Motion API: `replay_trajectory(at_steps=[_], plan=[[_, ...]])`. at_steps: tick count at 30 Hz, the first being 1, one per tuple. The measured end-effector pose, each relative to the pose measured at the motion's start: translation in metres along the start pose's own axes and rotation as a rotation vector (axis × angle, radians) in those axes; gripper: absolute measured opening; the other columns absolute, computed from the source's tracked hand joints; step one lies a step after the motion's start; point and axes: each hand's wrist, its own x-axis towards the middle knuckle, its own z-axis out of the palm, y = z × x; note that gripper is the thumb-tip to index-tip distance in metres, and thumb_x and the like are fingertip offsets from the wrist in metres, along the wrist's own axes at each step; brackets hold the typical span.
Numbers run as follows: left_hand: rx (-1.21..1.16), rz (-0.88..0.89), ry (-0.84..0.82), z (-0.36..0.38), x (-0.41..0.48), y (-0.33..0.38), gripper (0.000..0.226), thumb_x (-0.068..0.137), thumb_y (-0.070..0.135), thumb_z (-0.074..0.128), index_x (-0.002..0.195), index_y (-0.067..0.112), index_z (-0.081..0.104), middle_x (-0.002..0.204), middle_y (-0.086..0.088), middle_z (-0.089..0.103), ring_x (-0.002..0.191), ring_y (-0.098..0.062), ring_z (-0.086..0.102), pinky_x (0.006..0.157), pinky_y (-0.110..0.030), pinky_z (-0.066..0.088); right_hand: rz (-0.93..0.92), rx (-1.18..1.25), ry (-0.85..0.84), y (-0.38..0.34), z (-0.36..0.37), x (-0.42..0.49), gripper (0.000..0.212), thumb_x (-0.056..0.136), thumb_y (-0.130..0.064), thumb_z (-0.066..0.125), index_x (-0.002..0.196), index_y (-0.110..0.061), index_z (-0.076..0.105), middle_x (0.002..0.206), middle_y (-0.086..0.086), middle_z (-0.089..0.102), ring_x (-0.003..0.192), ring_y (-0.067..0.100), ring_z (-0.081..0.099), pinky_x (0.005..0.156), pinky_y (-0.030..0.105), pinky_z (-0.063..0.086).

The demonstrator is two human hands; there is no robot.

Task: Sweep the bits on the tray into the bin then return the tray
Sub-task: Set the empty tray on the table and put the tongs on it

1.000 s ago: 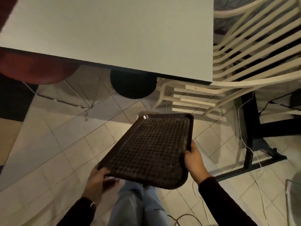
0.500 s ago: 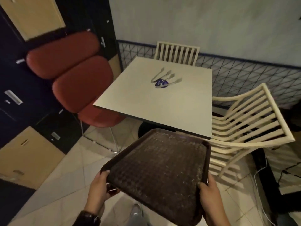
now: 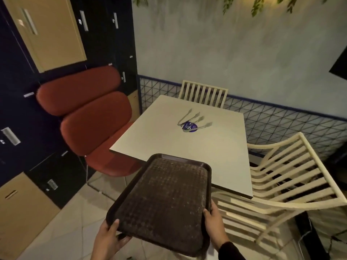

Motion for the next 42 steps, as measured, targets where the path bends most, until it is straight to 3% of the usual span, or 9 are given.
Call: replay_trajectory(at_steps=[5,7,13,20,27,30,35,38,42], plan=[[-0.072,-0.063,-0.019,-0.024,0.080,0.023,0.041,0.082,0.013,0.067,0.119,0.013,0.051,0.129,-0.025,0.049,0.110,-0.050,0.050,0.074,-0.055,0.053,0.004,-0.125,0.022,-0.012,0.067,0.060,0.049,0.094,-0.011,0.048,0.142,-0.015,0.035,0.141,0.003,0.046,0.127,0.022,0.045,0.107,0.033,0.035],[-0.132,-0.051,-0.013,-0.027,0.110,0.034,0.044,0.093,0.009,0.049,0.136,0.014,0.041,0.141,-0.021,0.043,0.120,-0.051,0.045,0.091,-0.059,0.044,0.073,-0.130,0.024,-0.023,0.093,0.078,0.051,0.094,-0.009,0.049,0.142,-0.011,0.033,0.140,0.007,0.047,0.127,0.024,0.046,0.108,0.034,0.035],[-0.116,-0.111,0.046,-0.027,0.169,0.070,0.049,0.096,-0.002,0.035,0.140,0.020,0.036,0.145,-0.014,0.040,0.114,-0.047,0.048,0.054,-0.045,0.055,0.304,-0.213,0.028,-0.032,0.157,0.094,0.047,0.090,0.000,0.051,0.136,-0.003,0.039,0.131,0.016,0.054,0.121,0.030,0.052,0.103,0.037,0.040],[0.133,-0.165,0.006,-0.024,0.228,0.097,0.056,0.091,-0.010,0.043,0.140,0.014,0.033,0.139,-0.018,0.046,0.102,-0.036,0.053,0.095,-0.045,0.045,0.383,-0.105,0.036,-0.023,0.193,0.129,0.040,0.089,-0.004,0.056,0.126,-0.013,0.044,0.114,0.018,0.062,0.094,0.035,0.065,0.085,0.051,0.055],[0.401,-0.179,0.040,-0.001,0.291,0.115,0.050,0.088,-0.015,0.040,0.135,0.002,0.040,0.127,-0.026,0.053,0.095,-0.037,0.056,0.081,-0.038,0.051,0.322,-0.214,0.116,-0.038,0.200,0.191,0.015,0.089,-0.002,0.055,0.095,-0.013,0.048,0.099,0.017,0.064,0.088,0.034,0.064,0.079,0.052,0.056],[0.552,-0.082,0.062,0.009,0.328,0.121,0.050,0.082,-0.015,0.046,0.129,0.005,0.049,0.114,-0.020,0.059,0.089,-0.037,0.061,0.055,-0.028,0.057,0.333,-0.271,0.062,-0.042,0.203,0.223,0.020,0.086,0.000,0.054,0.087,-0.018,0.044,0.090,0.016,0.063,0.079,0.036,0.063,0.071,0.053,0.057],[0.900,0.166,0.151,0.047,0.373,0.135,0.073,0.077,-0.008,0.055,0.141,0.022,0.039,0.104,-0.021,0.055,0.079,-0.033,0.058,0.081,-0.039,0.051,0.281,-0.283,-0.017,-0.071,0.203,0.275,0.030,0.087,0.005,0.048,0.098,-0.020,0.037,0.067,0.017,0.060,0.045,0.028,0.055,0.044,0.038,0.053],[1.003,0.265,0.266,0.072,0.391,0.143,0.078,0.072,-0.012,0.064,0.140,0.017,0.040,0.096,-0.030,0.053,0.081,-0.041,0.059,0.084,-0.046,0.049,0.295,-0.312,-0.036,-0.085,0.201,0.308,0.032,0.079,0.003,0.052,0.096,-0.021,0.038,0.060,0.015,0.061,0.046,0.033,0.059,0.048,0.044,0.055],[1.166,0.461,0.230,0.094,0.441,0.138,0.084,0.063,0.019,0.062,0.133,0.055,0.033,0.066,-0.031,0.060,0.051,-0.043,0.061,0.054,-0.048,0.055,0.377,-0.172,-0.081,-0.113,0.197,0.356,0.026,0.085,0.011,0.045,0.100,-0.009,0.040,0.063,0.014,0.052,0.029,0.023,0.049,0.032,0.031,0.047]])
